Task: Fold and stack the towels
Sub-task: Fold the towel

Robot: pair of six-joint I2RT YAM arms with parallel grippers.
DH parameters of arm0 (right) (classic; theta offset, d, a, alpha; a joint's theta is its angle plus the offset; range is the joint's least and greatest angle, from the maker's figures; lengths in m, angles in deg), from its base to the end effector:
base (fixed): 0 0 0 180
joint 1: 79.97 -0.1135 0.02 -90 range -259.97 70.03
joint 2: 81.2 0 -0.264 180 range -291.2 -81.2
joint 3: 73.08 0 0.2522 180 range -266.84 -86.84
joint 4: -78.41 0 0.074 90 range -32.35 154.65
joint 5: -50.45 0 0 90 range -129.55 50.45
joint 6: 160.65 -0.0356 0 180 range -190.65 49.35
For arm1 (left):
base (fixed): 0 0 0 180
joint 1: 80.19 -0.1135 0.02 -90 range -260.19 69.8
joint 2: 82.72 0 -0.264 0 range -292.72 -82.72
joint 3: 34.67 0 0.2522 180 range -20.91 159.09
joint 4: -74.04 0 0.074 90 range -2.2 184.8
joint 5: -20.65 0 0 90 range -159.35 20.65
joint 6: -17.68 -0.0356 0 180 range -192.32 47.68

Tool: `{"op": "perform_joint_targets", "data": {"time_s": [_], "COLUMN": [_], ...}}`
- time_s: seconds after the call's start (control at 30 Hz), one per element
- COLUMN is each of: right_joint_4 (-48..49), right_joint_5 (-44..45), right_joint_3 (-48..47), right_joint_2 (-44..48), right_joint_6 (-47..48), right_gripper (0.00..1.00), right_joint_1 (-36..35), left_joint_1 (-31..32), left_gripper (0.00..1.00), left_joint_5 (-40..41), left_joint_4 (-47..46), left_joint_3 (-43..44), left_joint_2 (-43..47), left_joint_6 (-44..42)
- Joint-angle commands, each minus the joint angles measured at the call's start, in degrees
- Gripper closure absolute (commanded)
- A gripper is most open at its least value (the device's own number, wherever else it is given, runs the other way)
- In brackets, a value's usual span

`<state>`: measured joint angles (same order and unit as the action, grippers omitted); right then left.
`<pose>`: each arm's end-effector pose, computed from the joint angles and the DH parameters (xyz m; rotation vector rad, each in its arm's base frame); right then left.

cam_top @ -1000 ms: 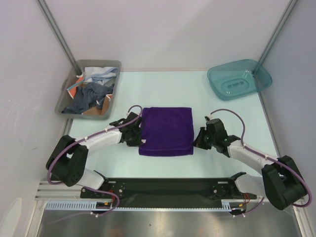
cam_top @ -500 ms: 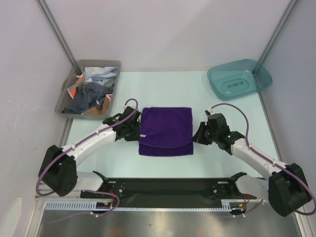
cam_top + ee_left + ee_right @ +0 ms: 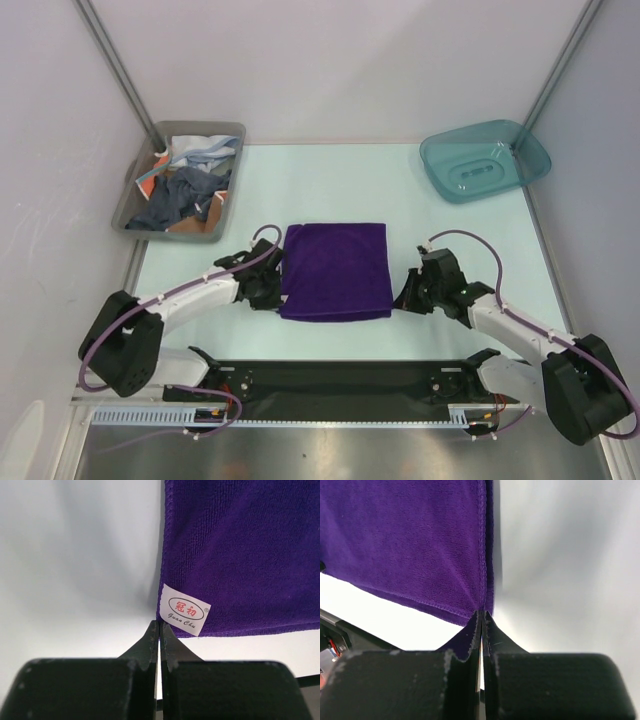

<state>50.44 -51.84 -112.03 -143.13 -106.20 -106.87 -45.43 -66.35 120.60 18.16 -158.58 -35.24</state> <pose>0.1718 0.0957 0.1635 0.0962 2.5757 0.7106 0.1866 -0.1272 0.1682 -0.0702 2.8123 -0.2374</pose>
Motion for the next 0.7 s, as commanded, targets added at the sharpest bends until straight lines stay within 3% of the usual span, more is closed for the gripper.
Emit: {"op": "perform_joint_targets", "data": {"time_s": [0.0, 0.3, 0.5, 0.67], "right_joint_4": [2.4, 0.7, 0.9, 1.1], "right_joint_5": [1.2, -2.2, -1.9, -1.3], "right_joint_3": [0.6, -0.8, 3.0, 5.6], "right_joint_2": [0.1, 3.6, 10.9, 10.0], "right_joint_6": [0.0, -0.5, -3.3, -3.3], "right_gripper": [1.00, 1.00, 1.00, 1.00], "right_joint_1": [-0.2, -0.1, -0.1, -0.2], "left_joint_1": [0.3, 0.6, 0.7, 0.9], "left_gripper": [1.00, 1.00, 1.00, 1.00], "left_joint_5": [0.5, -1.7, -2.6, -2.2], "left_joint_4": [-2.7, -1.7, -3.3, -4.2], "left_joint_3": [-0.3, 0.8, -2.0, -4.1], "left_joint_2": [-0.6, 2.0, 3.9, 3.5], "left_joint_6": [1.0, 1.2, 2.6, 3.0]}}
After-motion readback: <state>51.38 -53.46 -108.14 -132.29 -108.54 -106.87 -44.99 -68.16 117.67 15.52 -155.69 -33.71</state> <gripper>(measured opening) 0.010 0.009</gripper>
